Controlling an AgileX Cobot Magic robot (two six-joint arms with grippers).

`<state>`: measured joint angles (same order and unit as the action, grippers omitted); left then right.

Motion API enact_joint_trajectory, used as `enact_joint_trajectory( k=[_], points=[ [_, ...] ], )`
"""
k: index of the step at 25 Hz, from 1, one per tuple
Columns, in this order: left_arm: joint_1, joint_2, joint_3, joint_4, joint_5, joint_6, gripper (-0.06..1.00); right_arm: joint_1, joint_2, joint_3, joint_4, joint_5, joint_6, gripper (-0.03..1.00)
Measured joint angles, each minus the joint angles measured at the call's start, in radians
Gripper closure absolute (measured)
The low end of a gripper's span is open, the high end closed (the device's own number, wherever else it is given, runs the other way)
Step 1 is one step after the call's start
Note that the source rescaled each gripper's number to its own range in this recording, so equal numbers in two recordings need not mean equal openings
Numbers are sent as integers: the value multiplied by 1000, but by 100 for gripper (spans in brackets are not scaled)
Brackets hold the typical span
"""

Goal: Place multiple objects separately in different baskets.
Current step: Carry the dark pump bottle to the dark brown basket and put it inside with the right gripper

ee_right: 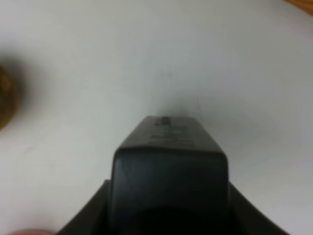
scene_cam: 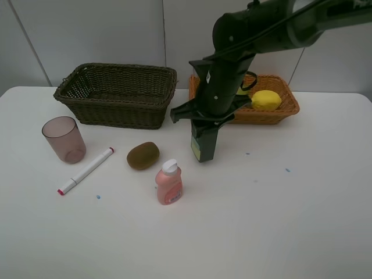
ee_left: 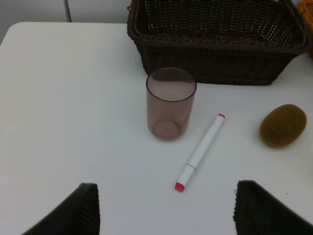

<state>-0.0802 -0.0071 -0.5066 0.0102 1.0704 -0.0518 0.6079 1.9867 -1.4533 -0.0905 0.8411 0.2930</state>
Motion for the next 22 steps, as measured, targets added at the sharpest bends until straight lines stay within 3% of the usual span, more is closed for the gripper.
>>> enact_joint_trajectory(
  k=[14,22],
  points=[
    [0,0,0,0,0,0,20,0,-172,-73,-42,5,0,85],
    [0,0,0,0,0,0,20,0,-172,-133,-100,-121,0,85]
  ],
)
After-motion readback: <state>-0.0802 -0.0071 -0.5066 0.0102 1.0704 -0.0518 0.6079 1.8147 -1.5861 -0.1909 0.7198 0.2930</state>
